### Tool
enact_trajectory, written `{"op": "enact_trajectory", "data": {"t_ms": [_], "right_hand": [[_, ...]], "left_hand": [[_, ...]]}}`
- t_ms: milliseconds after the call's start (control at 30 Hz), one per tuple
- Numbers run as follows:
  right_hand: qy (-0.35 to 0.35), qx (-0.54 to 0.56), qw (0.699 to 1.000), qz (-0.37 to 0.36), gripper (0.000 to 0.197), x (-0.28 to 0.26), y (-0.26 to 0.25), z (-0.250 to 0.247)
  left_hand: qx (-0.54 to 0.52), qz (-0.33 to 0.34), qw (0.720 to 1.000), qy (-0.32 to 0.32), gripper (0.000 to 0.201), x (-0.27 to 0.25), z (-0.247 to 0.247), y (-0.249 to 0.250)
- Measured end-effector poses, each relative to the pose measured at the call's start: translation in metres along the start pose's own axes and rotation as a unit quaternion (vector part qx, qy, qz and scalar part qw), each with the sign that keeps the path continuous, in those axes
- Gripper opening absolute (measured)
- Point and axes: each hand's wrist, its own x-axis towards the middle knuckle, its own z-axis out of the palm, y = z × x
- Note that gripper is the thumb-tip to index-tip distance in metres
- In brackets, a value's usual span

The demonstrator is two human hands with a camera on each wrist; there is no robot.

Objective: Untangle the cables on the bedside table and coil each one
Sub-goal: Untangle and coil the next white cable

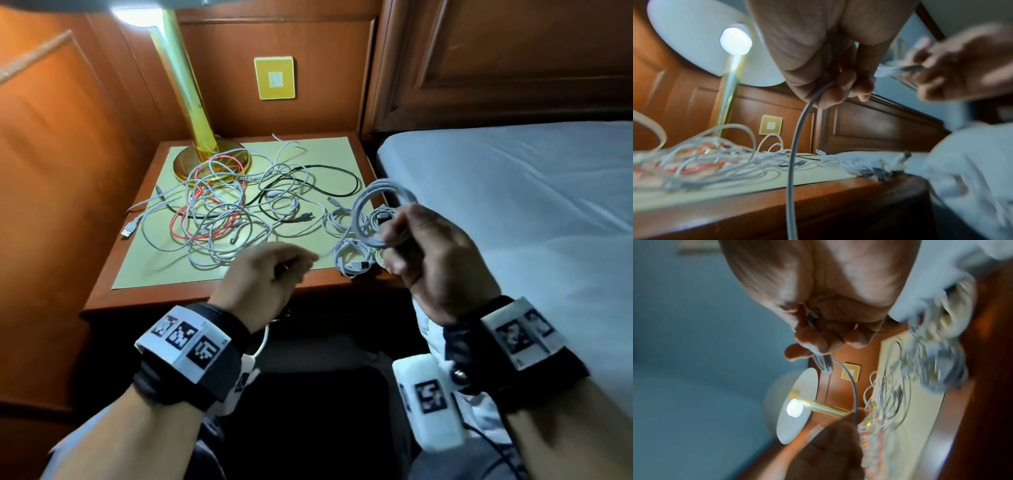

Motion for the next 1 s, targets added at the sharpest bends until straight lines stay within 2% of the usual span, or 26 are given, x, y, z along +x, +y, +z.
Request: {"op": "enact_trajectory", "data": {"t_ms": [33, 100, 167, 200, 333, 433, 500, 567, 633, 700, 800, 867, 933, 1000], "right_hand": [[-0.015, -0.139, 0.989, -0.056, 0.030, -0.004, 0.003, 0.003], [-0.055, -0.358, 0.921, -0.144, 0.023, -0.012, 0.011, 0.007], [-0.063, -0.447, 0.874, -0.181, 0.015, -0.015, 0.018, 0.009], [-0.063, -0.457, 0.868, -0.184, 0.013, -0.015, 0.021, 0.009], [-0.042, -0.458, 0.875, -0.153, 0.021, -0.010, 0.023, 0.009], [-0.011, -0.381, 0.918, -0.111, 0.024, -0.008, 0.016, 0.010], [-0.011, -0.358, 0.928, -0.105, 0.022, -0.007, 0.015, 0.010], [-0.041, -0.412, 0.902, -0.121, 0.020, -0.006, 0.021, 0.007], [-0.083, -0.484, 0.864, -0.113, 0.018, -0.007, 0.027, 0.007], [-0.121, -0.499, 0.856, -0.062, 0.019, -0.007, 0.032, 0.007], [-0.153, -0.409, 0.899, 0.039, 0.031, -0.003, 0.031, 0.008], [-0.180, -0.326, 0.925, 0.069, 0.035, -0.004, 0.026, 0.012], [-0.192, -0.259, 0.942, 0.095, 0.036, -0.006, 0.022, 0.017], [-0.175, -0.194, 0.956, 0.132, 0.035, -0.008, 0.016, 0.019]], "left_hand": [[0.024, 0.036, 0.999, -0.019, 0.012, -0.003, 0.006, 0.005], [0.033, 0.078, 0.995, -0.050, 0.009, -0.007, 0.014, 0.016], [0.046, 0.102, 0.992, -0.054, 0.009, -0.005, 0.016, 0.023], [0.050, 0.109, 0.991, -0.054, 0.010, -0.005, 0.015, 0.025], [0.041, 0.117, 0.992, -0.031, 0.012, -0.004, 0.008, 0.028], [0.052, 0.099, 0.994, -0.001, 0.019, -0.004, 0.004, 0.025], [0.044, 0.087, 0.995, 0.000, 0.019, -0.004, 0.004, 0.025], [0.025, 0.089, 0.995, -0.021, 0.012, -0.007, 0.009, 0.029], [0.004, 0.097, 0.994, -0.044, 0.003, -0.011, 0.013, 0.032], [-0.029, 0.080, 0.995, -0.051, 0.009, -0.011, 0.013, 0.029], [-0.062, 0.052, 0.997, -0.016, 0.020, -0.006, 0.008, 0.019], [-0.080, 0.040, 0.996, 0.014, 0.034, -0.004, 0.006, 0.015], [-0.093, 0.010, 0.996, 0.011, 0.039, -0.003, 0.005, 0.014], [-0.061, -0.005, 0.998, -0.010, 0.037, -0.004, 0.004, 0.012]]}}
